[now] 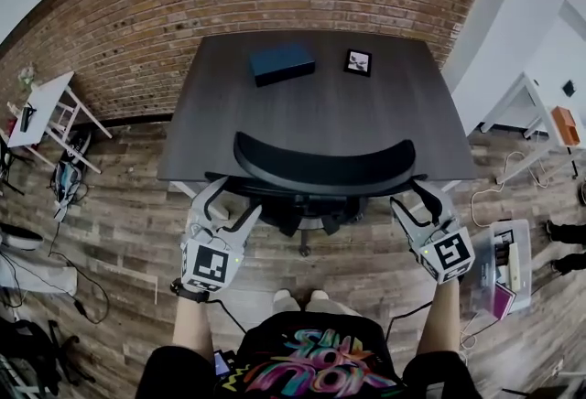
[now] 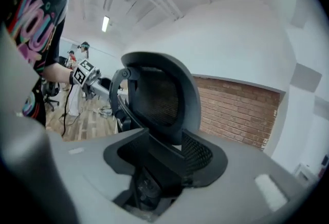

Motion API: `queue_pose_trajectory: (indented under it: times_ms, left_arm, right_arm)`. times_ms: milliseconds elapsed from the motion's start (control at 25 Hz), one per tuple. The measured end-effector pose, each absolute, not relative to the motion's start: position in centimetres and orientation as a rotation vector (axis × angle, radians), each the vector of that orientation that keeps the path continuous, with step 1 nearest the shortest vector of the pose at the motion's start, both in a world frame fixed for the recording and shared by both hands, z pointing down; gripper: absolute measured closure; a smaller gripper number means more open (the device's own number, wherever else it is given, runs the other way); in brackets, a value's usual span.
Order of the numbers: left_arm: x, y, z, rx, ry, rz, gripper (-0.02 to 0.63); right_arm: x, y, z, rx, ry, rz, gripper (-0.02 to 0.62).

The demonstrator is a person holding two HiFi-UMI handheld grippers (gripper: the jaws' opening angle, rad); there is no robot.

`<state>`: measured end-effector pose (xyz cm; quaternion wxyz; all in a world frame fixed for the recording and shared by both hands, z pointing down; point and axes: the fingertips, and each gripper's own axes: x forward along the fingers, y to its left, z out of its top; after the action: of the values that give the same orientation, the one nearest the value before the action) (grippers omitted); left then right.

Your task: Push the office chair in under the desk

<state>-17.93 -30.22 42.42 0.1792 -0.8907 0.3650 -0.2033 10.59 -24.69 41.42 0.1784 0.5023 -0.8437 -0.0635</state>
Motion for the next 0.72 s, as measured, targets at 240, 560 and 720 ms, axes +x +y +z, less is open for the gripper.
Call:
queue_pose_trajectory:
  times_ms: [240, 560, 720]
  left_arm:
    - [-16.3, -27.4, 38.8, -2.763, 1.152, -0.155, 0.310]
    - [-15.6, -26.1, 37.3, -2.784, 1.217, -0.002, 0.355]
    - [-15.5, -25.5, 38.2, -2.800, 1.235, -0.011, 0.410]
  right_arm:
    - [7.6, -22.7, 37.5, 1.527, -2.516, -0.258, 0.430]
    - [4.9, -21.3, 35.8, 1.577, -2.561, -0.359, 0.485]
    - [4.5, -20.9, 36.3, 1.629, -2.555, -0.369, 0.537]
